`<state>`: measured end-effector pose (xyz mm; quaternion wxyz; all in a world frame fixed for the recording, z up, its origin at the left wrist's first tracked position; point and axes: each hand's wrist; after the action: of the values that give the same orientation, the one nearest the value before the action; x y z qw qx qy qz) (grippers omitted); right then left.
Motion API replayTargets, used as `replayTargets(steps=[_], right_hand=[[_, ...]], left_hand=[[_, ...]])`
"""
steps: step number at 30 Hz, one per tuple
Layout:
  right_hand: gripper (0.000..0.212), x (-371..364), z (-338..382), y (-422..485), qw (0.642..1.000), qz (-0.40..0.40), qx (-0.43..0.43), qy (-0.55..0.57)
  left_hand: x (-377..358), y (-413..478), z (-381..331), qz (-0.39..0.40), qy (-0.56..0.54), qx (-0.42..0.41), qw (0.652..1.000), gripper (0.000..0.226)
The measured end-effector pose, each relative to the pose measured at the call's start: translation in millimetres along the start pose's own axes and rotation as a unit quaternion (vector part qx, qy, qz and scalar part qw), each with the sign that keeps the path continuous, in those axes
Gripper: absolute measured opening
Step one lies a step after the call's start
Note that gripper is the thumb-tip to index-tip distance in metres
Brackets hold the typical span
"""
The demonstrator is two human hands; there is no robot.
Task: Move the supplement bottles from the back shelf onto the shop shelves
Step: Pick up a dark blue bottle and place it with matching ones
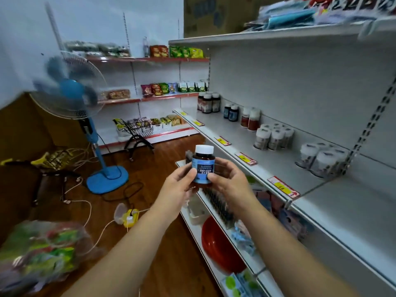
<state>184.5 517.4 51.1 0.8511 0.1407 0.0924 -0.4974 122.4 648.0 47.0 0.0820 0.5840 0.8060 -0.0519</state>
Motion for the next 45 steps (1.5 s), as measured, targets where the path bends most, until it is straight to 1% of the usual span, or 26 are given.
replayTargets(steps=[3,5,9,13,15,18,21,24,28,30,33,36,40,42,45], right_hand=[[0.040,-4,4,66,1.000,0.000,0.007,0.016],[0.041,-6,5,106,1.000,-0.001,0.013,0.012],[0.043,-5,-7,169,1.000,-0.019,0.003,-0.001],[0.045,2,-28,237,0.998,-0.051,0.005,-0.033],[0.045,3,-37,272,0.997,-0.070,0.008,-0.037],[0.045,3,-49,328,0.992,-0.111,0.016,-0.048],[0.046,1,-58,381,0.986,-0.159,0.012,-0.047],[0.045,5,-64,426,0.976,-0.211,0.022,-0.045],[0.045,24,-72,475,0.960,-0.265,0.035,-0.078],[0.045,40,-76,497,0.950,-0.293,0.038,-0.099],[0.046,67,-81,528,0.939,-0.313,0.054,-0.129],[0.047,88,-88,553,0.925,-0.338,0.057,-0.162],[0.048,108,-100,574,0.906,-0.383,0.054,-0.169],[0.046,113,-107,579,0.894,-0.408,0.039,-0.182],[0.044,118,-115,584,0.878,-0.428,0.024,-0.213]], left_hand=[[13,67,-12,0.008,0.031,-0.005,0.999,0.034],[21,108,-20,0.010,0.053,-0.016,0.998,0.037],[34,176,-16,0.031,0.051,-0.016,0.998,0.035],[49,250,-6,0.079,0.050,-0.017,0.995,0.037],[56,292,-5,0.101,0.047,-0.016,0.994,0.034],[69,359,-5,0.117,0.046,-0.016,0.992,0.031],[82,424,-8,0.135,0.088,0.003,0.987,0.030],[86,484,-12,0.176,0.122,0.003,0.977,0.023],[74,545,-2,0.225,0.124,0.025,0.966,0.028],[64,574,3,0.249,0.145,0.017,0.957,0.031],[44,615,11,0.283,0.193,-0.019,0.939,0.039],[26,648,22,0.280,0.225,-0.025,0.933,0.039],[10,693,36,0.330,0.317,-0.030,0.889,0.040],[8,705,42,0.353,0.341,-0.038,0.871,0.044],[4,718,48,0.390,0.371,-0.071,0.839,0.042]])
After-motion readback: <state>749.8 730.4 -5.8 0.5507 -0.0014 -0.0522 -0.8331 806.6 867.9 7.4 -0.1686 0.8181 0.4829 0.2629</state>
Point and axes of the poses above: each hand's wrist, its own y-axis towards the middle knuckle, its own x-axis out of the back of the hand, z = x × y, and after that the axes turned 6 degrees about y, right-handed
